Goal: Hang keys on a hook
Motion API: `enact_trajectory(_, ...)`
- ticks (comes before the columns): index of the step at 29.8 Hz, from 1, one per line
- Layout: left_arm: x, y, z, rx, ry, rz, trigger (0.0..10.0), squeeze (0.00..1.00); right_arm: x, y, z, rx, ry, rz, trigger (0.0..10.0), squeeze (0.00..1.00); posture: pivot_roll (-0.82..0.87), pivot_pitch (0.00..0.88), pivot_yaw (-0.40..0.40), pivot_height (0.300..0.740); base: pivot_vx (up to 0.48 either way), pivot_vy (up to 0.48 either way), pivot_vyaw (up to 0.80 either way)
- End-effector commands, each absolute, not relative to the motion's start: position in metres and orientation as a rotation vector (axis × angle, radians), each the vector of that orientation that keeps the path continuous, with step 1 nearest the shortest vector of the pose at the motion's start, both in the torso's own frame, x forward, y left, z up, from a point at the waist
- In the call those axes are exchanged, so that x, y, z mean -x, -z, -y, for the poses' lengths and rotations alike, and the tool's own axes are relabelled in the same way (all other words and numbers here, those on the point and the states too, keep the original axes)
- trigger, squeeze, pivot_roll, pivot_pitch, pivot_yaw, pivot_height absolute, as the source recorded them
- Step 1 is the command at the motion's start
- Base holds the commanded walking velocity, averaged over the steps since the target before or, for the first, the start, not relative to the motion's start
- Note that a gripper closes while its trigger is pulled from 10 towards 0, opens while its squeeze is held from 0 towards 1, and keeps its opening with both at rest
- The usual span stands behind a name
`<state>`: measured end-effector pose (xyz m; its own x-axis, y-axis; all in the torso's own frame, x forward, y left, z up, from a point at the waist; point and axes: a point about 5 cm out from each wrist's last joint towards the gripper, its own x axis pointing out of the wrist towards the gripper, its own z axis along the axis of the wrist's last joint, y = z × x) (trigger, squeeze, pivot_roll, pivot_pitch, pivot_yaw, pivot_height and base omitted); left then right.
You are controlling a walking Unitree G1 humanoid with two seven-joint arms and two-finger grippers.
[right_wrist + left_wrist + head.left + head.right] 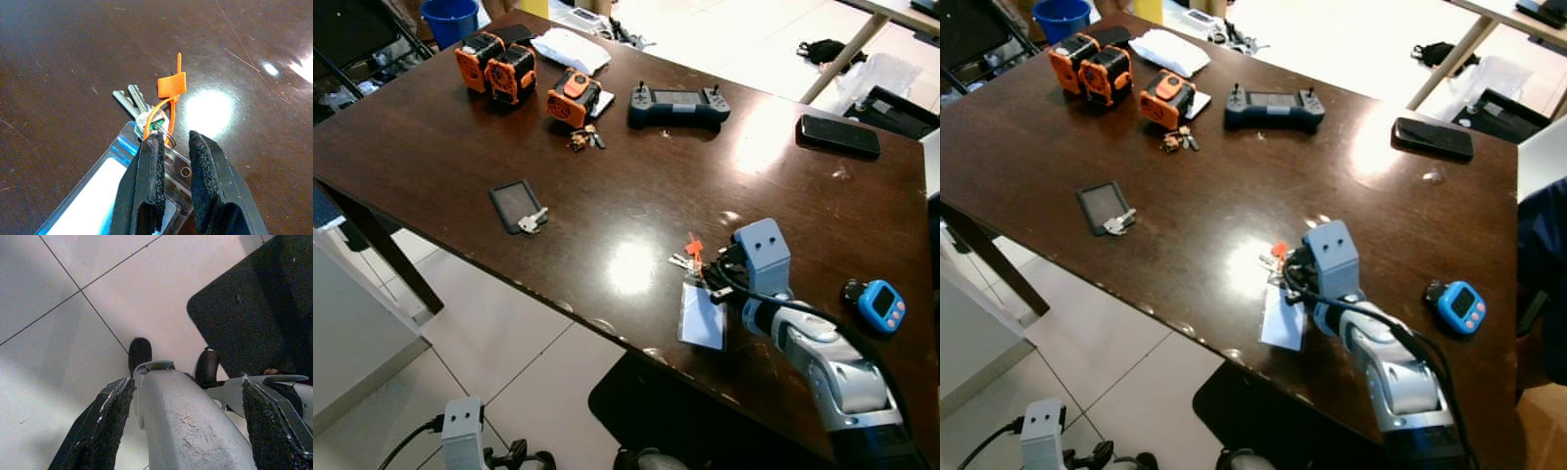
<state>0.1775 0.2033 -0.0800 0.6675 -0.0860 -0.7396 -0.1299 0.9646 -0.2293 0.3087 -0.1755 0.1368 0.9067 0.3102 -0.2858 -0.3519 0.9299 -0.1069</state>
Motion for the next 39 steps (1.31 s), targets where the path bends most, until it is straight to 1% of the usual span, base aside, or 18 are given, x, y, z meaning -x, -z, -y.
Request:
enact_trajectory(1,-0.171,0.084,-0.202,0.282,-0.023,-0.867,10.0,0.0,-0.307,-0.131,0.181,0.152,-0.32,-0.303,10.0,0.0,-0.1,0.133,-0.001,0.74,0.0,0.0,0.0)
enact_trajectory(10,-0.172,0.083,-0.202,0.283,-0.022,-0.864,10.0,0.0,-0.307,-0.133,0.177,0.157,-0.349,-0.279,10.0,0.0,-0.1,0.133,-0.003,0.74,0.0,0.0,0.0)
enact_trajectory(12,-0.172,0.083,-0.202,0.284,-0.022,-0.863,10.0,0.0,-0.307,-0.138,0.174,0.147,-0.368,-0.245,10.0,0.0,-0.1,0.133,-0.005,0.74,0.0,0.0,0.0)
enact_trajectory(14,-0.172,0.083,-0.201,0.283,-0.02,-0.862,10.0,0.0,-0.308,-0.152,0.168,0.126,-0.402,-0.155,10.0,0.0,-0.1,0.133,-0.005,0.74,0.0,0.0,0.0)
enact_trajectory(17,-0.173,0.083,-0.201,0.283,-0.017,-0.862,10.0,0.0,-0.309,-0.159,0.166,0.12,-0.407,-0.119,10.0,0.0,-0.1,0.132,-0.006,0.74,0.0,0.0,0.0)
enact_trajectory(21,-0.173,0.083,-0.201,0.282,-0.014,-0.863,10.0,0.0,-0.31,-0.157,0.167,0.139,-0.402,-0.138,10.0,0.0,-0.1,0.132,-0.006,0.74,0.0,0.0,0.0)
enact_trajectory(23,-0.173,0.083,-0.2,0.283,-0.012,-0.861,10.0,0.0,-0.309,-0.149,0.169,0.179,-0.398,-0.19,10.0,0.0,-0.1,0.132,-0.006,0.74,0.0,0.0,0.0)
enact_trajectory(28,-0.173,0.083,-0.2,0.283,-0.011,-0.861,10.0,0.0,-0.309,-0.146,0.169,0.19,-0.397,-0.212,10.0,0.0,-0.1,0.132,-0.006,0.74,0.0,0.0,0.0)
enact_trajectory(33,-0.172,0.083,-0.199,0.285,-0.009,-0.861,10.0,0.0,-0.308,-0.139,0.169,0.299,-0.406,-0.246,10.0,0.0,-0.1,0.136,-0.008,0.74,0.0,0.0,0.0)
enact_trajectory(36,-0.171,0.083,-0.199,0.285,-0.009,-0.861,10.0,0.0,-0.308,-0.138,0.168,0.314,-0.412,-0.25,10.0,0.0,-0.1,0.136,-0.008,0.74,0.0,0.0,0.0)
enact_trajectory(38,-0.171,0.084,-0.199,0.286,-0.01,-0.861,10.0,0.0,-0.307,-0.133,0.168,0.378,-0.429,-0.267,10.0,0.0,-0.1,0.14,-0.009,0.74,0.0,0.0,0.0)
enact_trajectory(39,-0.171,0.084,-0.199,0.286,-0.01,-0.861,10.0,0.0,-0.307,-0.133,0.168,0.378,-0.429,-0.267,10.0,0.0,-0.1,0.14,-0.009,0.74,0.0,0.0,0.0)
